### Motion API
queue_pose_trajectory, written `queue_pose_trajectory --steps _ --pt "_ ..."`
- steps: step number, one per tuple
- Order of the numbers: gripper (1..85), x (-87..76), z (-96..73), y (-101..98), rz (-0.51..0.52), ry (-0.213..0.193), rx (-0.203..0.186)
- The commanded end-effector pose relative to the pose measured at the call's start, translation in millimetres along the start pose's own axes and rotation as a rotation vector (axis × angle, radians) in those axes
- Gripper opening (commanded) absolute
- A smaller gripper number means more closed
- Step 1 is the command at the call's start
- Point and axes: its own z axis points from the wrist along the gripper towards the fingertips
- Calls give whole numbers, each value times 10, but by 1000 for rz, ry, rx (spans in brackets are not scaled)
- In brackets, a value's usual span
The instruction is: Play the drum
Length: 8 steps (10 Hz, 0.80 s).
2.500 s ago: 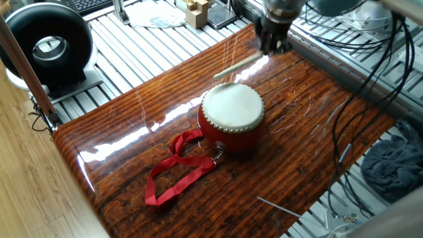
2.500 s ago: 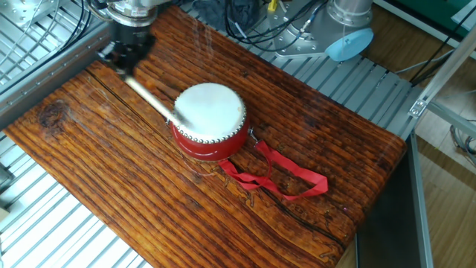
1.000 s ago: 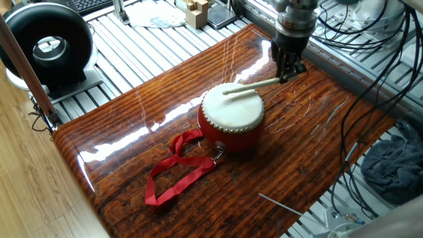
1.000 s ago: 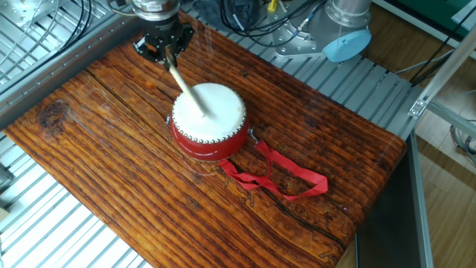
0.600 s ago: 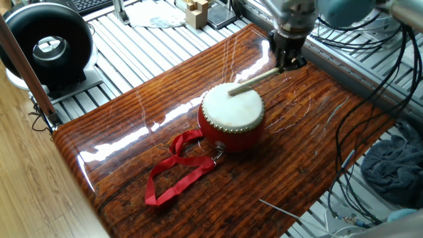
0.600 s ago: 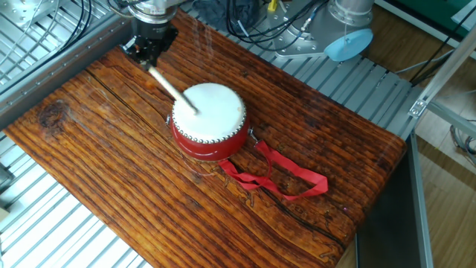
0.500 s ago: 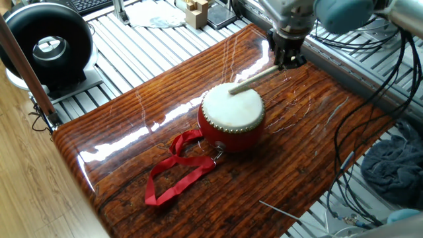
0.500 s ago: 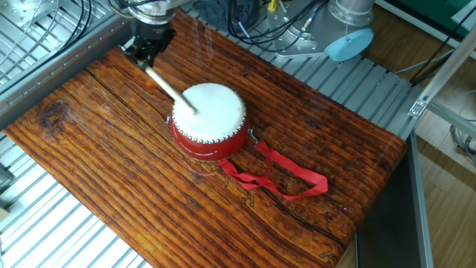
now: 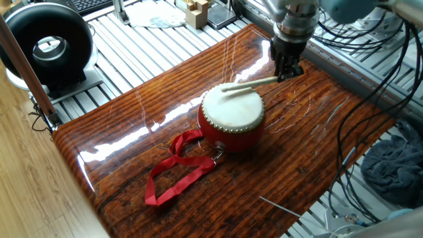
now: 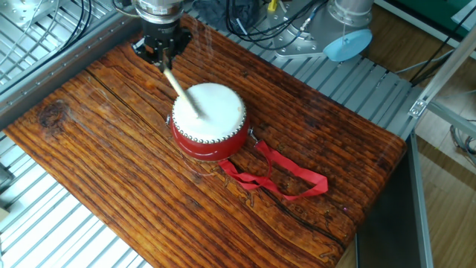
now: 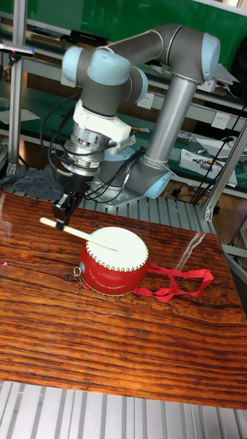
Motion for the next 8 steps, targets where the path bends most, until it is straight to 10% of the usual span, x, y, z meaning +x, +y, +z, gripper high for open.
queue_pose_trajectory --steps 1,8 --pt "10 -196 -51 16 215 -96 -26" --pt "10 -226 -32 -281 522 -86 16"
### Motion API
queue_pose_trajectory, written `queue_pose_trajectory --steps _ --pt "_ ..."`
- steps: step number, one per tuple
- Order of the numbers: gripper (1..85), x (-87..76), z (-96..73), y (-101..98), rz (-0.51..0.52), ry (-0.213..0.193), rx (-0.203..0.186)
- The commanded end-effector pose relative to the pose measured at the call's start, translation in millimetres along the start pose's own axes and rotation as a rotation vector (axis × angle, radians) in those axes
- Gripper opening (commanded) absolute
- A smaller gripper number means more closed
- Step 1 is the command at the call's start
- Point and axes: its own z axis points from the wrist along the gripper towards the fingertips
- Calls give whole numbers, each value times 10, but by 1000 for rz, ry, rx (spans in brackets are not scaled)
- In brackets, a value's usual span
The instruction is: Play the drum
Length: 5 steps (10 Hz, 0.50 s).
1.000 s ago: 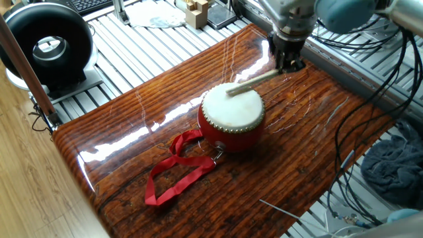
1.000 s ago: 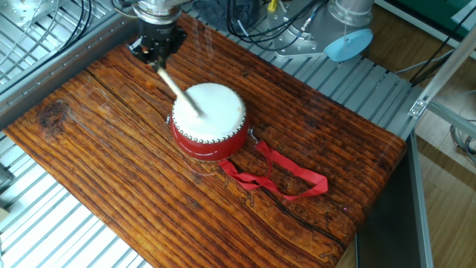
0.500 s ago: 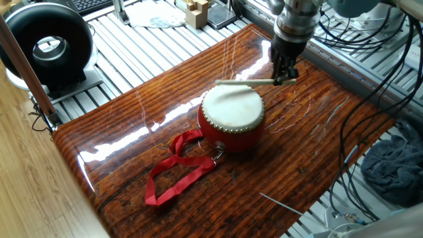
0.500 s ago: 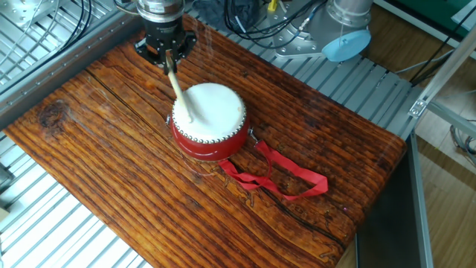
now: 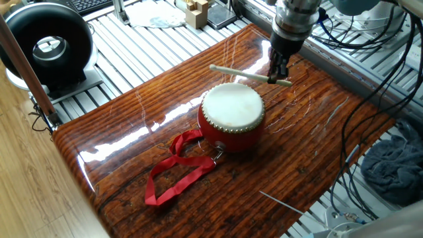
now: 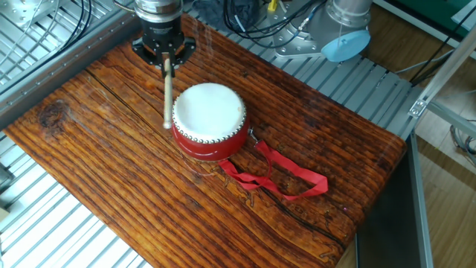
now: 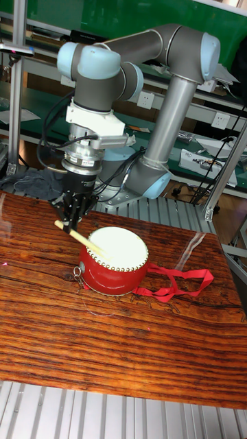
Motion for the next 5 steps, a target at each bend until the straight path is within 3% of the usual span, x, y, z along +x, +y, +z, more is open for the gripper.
queue_pose_trajectory --steps 1,4,5 --pt "10 -154 8 -224 97 -21 38" --pt "10 -169 87 -381 82 6 66" --pt "10 -167 136 -368 94 7 51"
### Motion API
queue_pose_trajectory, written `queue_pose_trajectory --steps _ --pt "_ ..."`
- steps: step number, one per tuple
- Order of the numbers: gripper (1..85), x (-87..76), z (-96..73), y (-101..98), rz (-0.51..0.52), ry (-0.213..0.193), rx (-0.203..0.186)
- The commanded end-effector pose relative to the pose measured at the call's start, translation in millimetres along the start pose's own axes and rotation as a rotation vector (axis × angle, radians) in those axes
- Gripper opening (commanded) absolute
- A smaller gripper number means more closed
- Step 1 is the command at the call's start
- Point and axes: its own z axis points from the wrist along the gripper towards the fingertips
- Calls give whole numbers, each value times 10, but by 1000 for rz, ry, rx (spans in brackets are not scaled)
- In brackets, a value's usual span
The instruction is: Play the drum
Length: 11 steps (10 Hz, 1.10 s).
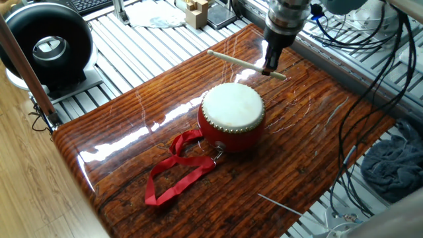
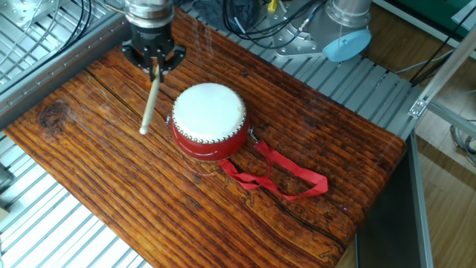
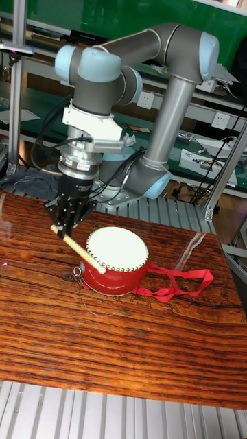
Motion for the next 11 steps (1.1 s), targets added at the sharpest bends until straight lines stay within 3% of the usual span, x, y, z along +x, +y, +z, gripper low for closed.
queue_pose_trajectory --steps 1,2,4,6,8,11 --pt "10 -75 89 -87 26 -8 0" --pt "10 -92 97 -169 6 -9 24" --pt "10 -128 119 -265 -7 -13 32" --pt "10 -136 157 -241 13 -17 -16" --pt "10 -105 229 -87 109 2 -81" --pt "10 -161 345 -62 112 -24 -85"
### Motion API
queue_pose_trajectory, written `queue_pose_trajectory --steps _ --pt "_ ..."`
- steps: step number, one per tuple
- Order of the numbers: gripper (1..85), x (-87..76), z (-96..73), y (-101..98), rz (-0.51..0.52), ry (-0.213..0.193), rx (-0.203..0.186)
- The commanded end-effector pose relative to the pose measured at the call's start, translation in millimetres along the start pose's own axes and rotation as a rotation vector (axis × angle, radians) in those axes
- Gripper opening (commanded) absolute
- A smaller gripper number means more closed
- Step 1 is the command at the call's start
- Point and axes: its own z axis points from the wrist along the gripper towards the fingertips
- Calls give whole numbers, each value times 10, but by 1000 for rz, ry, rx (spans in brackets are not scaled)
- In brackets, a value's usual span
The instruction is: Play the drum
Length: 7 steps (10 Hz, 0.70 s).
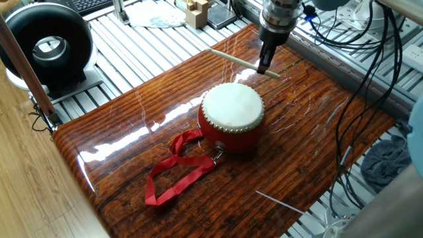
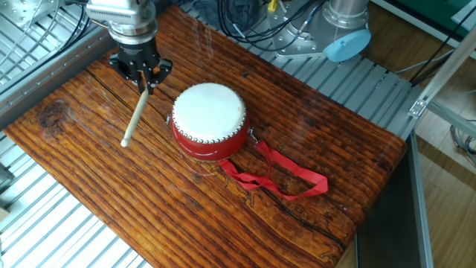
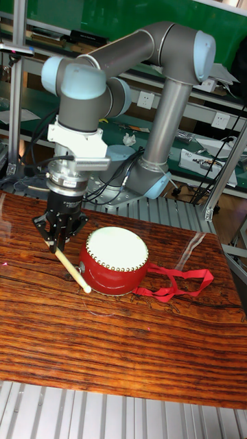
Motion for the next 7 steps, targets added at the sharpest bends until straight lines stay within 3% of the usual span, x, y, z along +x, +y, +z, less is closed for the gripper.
queue_pose_trajectory --steps 1,3,6,7 --pt "10 -34 67 39 24 -16 -24" --pt "10 -25 86 41 27 -13 -24" --pt "10 83 -60 83 -12 21 -40" --pt "10 96 -58 -7 -18 26 -5"
